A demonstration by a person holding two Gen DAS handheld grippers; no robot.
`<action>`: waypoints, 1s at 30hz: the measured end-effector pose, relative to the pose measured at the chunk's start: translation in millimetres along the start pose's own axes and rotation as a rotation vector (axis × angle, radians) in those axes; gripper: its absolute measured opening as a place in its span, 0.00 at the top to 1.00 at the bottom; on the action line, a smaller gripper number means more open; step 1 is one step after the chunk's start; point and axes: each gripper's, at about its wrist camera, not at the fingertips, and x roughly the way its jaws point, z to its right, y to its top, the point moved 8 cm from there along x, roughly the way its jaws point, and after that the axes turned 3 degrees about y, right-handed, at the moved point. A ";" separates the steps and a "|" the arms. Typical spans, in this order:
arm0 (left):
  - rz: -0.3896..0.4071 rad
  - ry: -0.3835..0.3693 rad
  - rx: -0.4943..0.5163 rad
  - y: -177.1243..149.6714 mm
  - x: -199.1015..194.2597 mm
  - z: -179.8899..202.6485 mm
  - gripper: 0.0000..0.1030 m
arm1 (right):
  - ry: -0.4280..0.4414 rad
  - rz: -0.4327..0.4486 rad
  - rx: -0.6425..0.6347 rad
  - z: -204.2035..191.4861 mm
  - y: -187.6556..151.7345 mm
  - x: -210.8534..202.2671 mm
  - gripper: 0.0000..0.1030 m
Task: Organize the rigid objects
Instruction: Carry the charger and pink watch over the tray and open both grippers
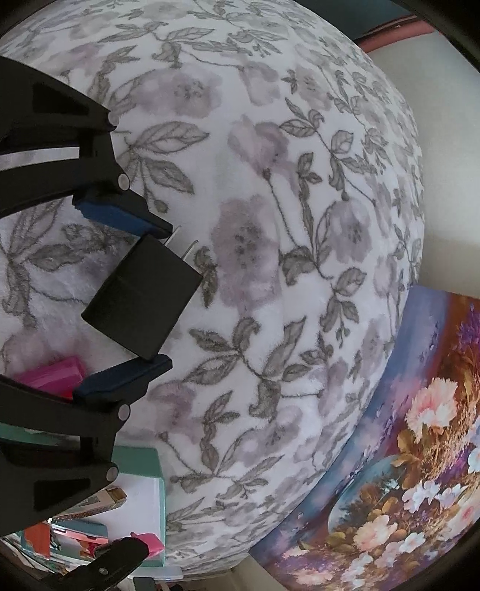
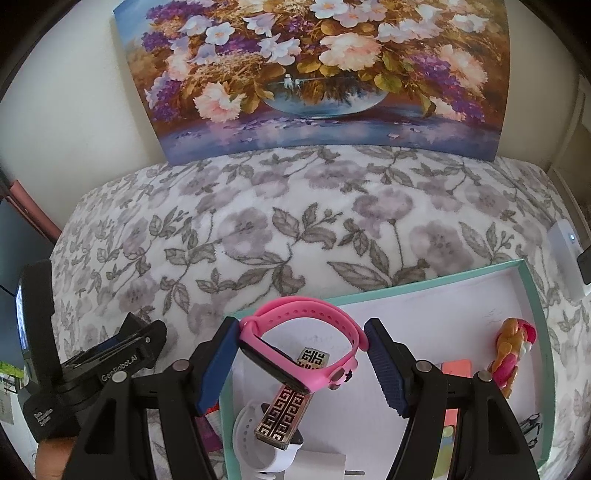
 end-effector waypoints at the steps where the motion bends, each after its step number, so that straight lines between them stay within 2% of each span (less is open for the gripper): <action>1: -0.002 0.008 -0.004 0.0 0.1 -1.4 0.36 | 0.000 -0.001 0.003 0.6 -0.1 -0.5 0.30; 5: 0.023 0.017 -0.014 2.9 -14.6 -7.1 0.36 | 0.009 0.011 0.019 4.1 2.8 -5.6 0.30; 10: 0.110 -0.017 -0.016 17.0 -55.7 1.3 0.36 | 0.015 0.050 0.042 12.3 10.5 -24.7 0.30; 13: 0.169 -0.049 0.019 22.9 -84.5 18.5 0.36 | 0.006 0.071 0.070 23.3 14.9 -38.1 0.30; 17: 0.205 -0.096 0.095 20.2 -112.1 53.3 0.36 | -0.016 0.079 0.119 44.7 16.7 -50.8 0.30; 22: 0.218 -0.115 0.211 3.0 -130.4 99.4 0.36 | -0.058 0.088 0.170 73.8 15.4 -65.1 0.30; 30: 0.177 -0.111 0.373 -39.5 -133.3 152.0 0.36 | -0.073 0.079 0.267 107.8 -1.6 -87.7 0.30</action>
